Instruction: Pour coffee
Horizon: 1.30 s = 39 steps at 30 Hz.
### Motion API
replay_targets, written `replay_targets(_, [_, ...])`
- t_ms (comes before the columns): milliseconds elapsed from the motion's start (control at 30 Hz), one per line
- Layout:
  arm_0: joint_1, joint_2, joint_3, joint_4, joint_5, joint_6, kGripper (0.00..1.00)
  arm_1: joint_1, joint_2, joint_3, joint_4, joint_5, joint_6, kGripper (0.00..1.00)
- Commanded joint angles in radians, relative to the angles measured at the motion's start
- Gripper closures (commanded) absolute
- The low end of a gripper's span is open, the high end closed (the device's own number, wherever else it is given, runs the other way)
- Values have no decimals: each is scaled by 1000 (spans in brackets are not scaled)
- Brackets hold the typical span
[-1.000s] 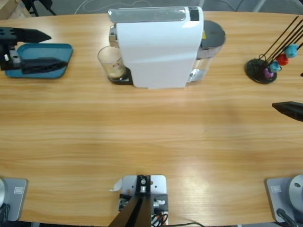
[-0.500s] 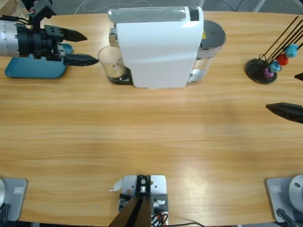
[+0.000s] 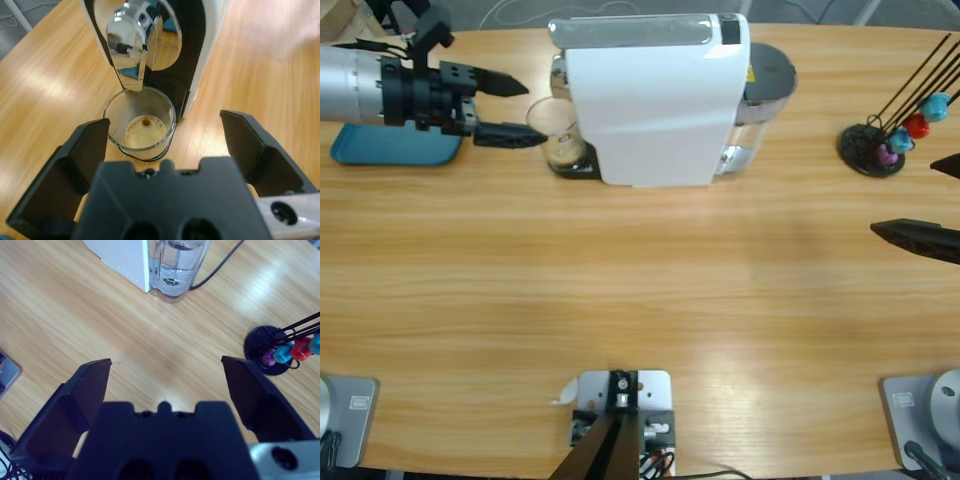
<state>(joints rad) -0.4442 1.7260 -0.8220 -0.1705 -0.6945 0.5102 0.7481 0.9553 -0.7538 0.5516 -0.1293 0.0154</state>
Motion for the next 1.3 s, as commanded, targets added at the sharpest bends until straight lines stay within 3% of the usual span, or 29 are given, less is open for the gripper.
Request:
replay_targets(33, [-14,110,-12,-98,-25,-18,32,-16,6,3,-4,8,-8,0])
replay_targets(667, [-44,221,-14,-154,-23,-24,63,-16,28,-2,-4,7,-8,0])
replay_targets(1300, [-77,147,7,-162,-12,-44,64,-16,24,-1,-3,7,-8,0])
